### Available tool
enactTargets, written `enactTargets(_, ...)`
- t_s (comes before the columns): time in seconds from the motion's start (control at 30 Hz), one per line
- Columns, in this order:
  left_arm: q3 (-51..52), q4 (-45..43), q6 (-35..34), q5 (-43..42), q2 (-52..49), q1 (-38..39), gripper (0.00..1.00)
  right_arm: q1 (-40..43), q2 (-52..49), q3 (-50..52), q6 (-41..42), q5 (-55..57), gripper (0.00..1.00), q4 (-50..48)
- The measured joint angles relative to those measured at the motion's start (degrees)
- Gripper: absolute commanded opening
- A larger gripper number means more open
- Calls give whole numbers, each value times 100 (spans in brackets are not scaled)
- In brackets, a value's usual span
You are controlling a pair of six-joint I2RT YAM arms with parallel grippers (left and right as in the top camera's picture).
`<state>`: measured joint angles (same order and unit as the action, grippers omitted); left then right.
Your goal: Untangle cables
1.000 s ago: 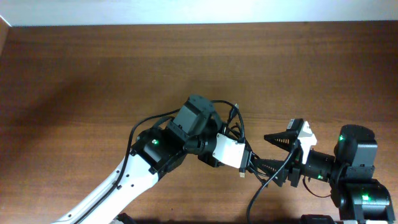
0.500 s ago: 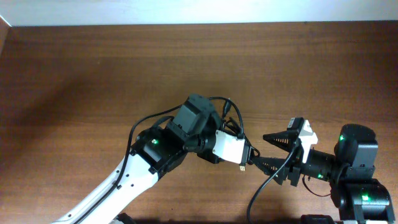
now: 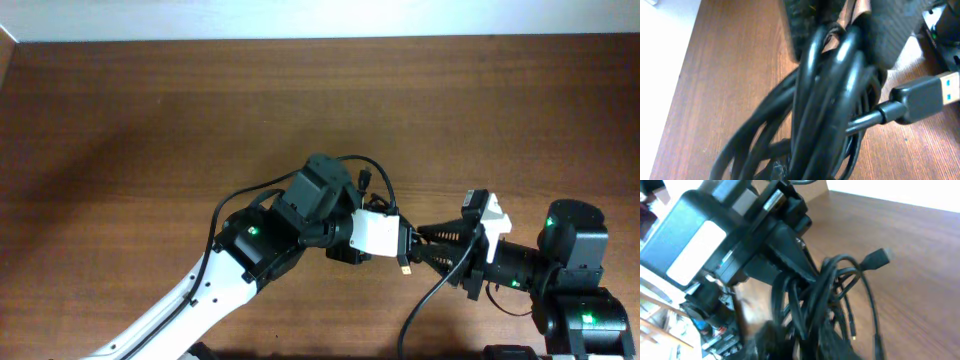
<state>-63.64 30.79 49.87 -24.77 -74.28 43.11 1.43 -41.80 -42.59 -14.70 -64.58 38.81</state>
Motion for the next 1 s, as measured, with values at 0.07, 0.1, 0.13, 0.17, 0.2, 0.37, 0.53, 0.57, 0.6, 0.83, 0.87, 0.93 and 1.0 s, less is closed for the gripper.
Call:
enactTargets(0.07,0,4,-7,24,-4,0,0,-4,4,0,9,-7,6,-24)
enactTargets(0.1,0,4,-22,37,-9,0,0,-4,7,0,4,-15,4,-31)
enactTargets(0.13,0,2,-55,61,-20,0,0,-4,9,0,-22,-24,4,-35)
enactTargets(0.17,0,4,-111,72,-20,2,0,-4,9,0,-37,-22,4,-39)
enactTargets(0.2,0,4,-136,81,-20,2,0,-4,9,0,-31,-22,4,-50)
enactTargets(0.37,0,7,-286,87,-22,2,17,-4,9,0,-35,-13,4,-52)
enactTargets(0.53,0,-2,-859,81,-20,7,24,-4,2,0,232,269,4,-155)
enactTargets(0.57,0,-2,-1040,83,-20,7,24,-4,2,0,415,391,4,-219)
enactTargets(0.6,0,-11,-1263,87,-13,4,33,-4,2,0,549,459,4,-256)
enactTargets(0.83,0,136,-2568,103,706,7,53,-4,0,0,1685,813,4,-485)
enactTargets(0.87,0,229,-2638,105,859,7,64,-4,-2,0,1786,822,4,-503)
enactTargets(0.93,-2,459,-2813,105,1252,7,99,-4,-2,7,2085,780,4,-745)
enactTargets(1.0,-2,704,-3012,155,1410,7,99,-4,-2,11,2293,503,4,-1261)
